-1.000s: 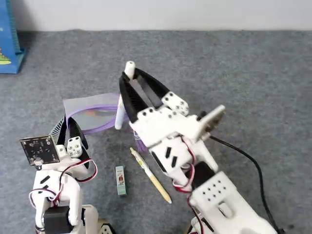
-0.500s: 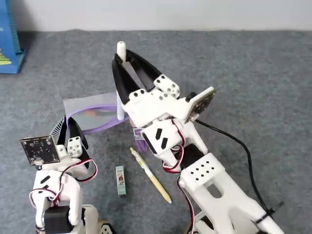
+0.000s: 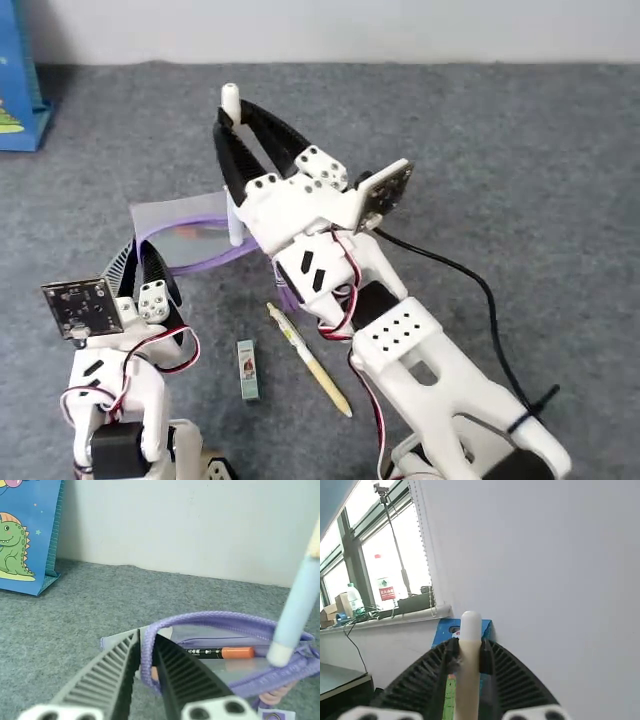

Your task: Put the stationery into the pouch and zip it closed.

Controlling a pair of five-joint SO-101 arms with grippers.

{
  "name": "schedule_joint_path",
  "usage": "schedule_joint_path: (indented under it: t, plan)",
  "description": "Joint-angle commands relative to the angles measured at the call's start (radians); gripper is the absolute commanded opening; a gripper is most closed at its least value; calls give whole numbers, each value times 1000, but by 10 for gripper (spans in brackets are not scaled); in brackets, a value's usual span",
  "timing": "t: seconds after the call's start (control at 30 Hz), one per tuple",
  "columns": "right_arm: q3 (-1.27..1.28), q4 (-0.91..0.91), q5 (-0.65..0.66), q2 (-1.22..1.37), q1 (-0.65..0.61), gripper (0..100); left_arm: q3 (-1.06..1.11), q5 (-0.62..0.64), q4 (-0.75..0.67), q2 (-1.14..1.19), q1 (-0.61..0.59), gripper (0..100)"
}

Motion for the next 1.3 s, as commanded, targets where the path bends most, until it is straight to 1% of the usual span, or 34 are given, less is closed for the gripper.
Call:
schedule_joint_path:
  t: [0.0,0.13,0.3,0.37,0.6,0.83,1.0,1.17,1.27]
  plan:
    - [-69,-21,23,13,-13,8,-16,11,-18,-17,6,12]
    - [-15,-21,86,10,-10,8,-16,11,-18,-17,6,12]
    - [124,21,187,-96,-39,8,-16,11,-18,-17,6,12]
    - [186,93,216,-160,-48,8,-16,11,-18,-17,6,12]
    - [319,320,222,-453,-47,8,-16,11,-18,-17,6,12]
    - [359,628,219,-748,-51,8,-16,11,-18,-17,6,12]
    - [361,849,221,-908,-51,8,-16,11,-17,-17,6,12]
    - [365,1015,222,-1024,-51,8,-51,11,51,-17,8,12]
    - [393,1081,224,-1081,-51,8,-82,8,107,-17,48,12]
